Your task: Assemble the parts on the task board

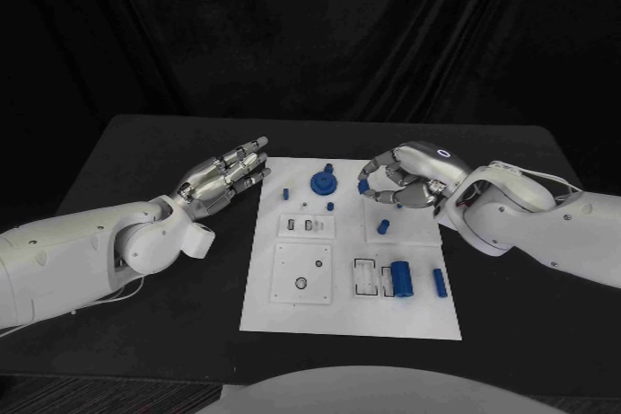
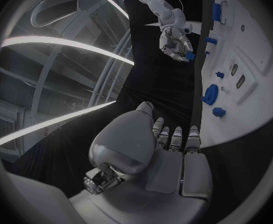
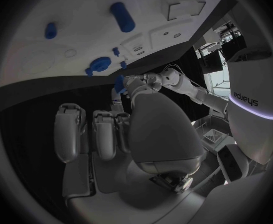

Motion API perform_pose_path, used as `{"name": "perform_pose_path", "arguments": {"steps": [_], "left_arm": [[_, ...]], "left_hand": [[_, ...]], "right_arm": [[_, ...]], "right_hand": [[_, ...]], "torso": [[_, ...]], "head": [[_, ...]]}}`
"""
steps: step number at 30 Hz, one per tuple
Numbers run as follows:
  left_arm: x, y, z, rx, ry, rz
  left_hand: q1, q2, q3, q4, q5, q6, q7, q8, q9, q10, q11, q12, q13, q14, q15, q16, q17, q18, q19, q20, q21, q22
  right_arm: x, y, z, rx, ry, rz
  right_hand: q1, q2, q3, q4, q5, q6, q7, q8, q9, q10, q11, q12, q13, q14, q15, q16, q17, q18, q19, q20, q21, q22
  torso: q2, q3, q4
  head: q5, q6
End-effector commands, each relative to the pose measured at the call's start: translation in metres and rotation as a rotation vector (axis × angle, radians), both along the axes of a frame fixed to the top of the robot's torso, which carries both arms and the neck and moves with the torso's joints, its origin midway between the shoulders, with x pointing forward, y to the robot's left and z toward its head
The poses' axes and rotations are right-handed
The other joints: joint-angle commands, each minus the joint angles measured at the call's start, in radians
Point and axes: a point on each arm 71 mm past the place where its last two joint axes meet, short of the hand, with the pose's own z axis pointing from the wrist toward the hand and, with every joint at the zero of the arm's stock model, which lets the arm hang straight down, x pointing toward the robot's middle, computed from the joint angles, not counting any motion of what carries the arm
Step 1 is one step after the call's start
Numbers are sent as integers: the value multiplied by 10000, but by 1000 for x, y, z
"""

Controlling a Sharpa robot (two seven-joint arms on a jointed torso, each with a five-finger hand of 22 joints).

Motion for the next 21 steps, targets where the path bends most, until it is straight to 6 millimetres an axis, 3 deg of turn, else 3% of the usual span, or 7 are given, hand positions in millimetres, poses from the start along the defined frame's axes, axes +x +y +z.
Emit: {"name": "perform_pose_path", "arguments": {"steps": [1,5,9,21], "left_arm": [[-1,-2,1,-135,-58,-156],[-1,-3,1,-144,-60,-168],[-1,-4,1,-156,-55,-195],[0,-7,0,-166,-28,-281]], "left_hand": [[94,11,53,9,52,9,40,36,11,15,83,-65,-10,-3,75,-36,-14,103,-10,84,-57,-9],[96,8,63,6,57,20,43,39,13,15,90,-65,-10,-3,79,-36,-14,101,-10,87,-57,-9],[96,8,68,5,60,11,45,38,12,15,92,-65,-10,-3,80,-36,-14,101,-10,87,-57,-9],[99,10,78,2,65,13,49,39,12,15,97,-65,-10,-3,83,-36,-14,99,-10,89,-57,-9]], "right_arm": [[-3,13,-13,-210,670,345],[-3,28,-22,-273,922,563],[-2,42,-29,-328,1128,699],[-3,60,-40,-462,1520,793]], "right_hand": [[-47,60,0,-88,42,63,21,122,637,1059,64,53,2628,1059,60,57,2635,-43,319,22,-67,2173],[-56,57,8,-123,71,87,47,137,676,1059,106,53,2628,1059,88,57,2635,-28,288,39,-130,2151],[-46,45,25,-183,120,86,71,135,713,1059,146,53,2628,1059,122,57,2635,-15,262,64,-184,2132],[-90,23,25,-221,121,46,112,105,743,1059,205,53,2628,1059,169,57,2635,2,226,99,-259,2107]], "torso": [[16,-10,50],[31,-20,66],[33,-26,43],[25,5,15]], "head": [[-14,35],[-17,59],[24,42],[19,-27]]}}
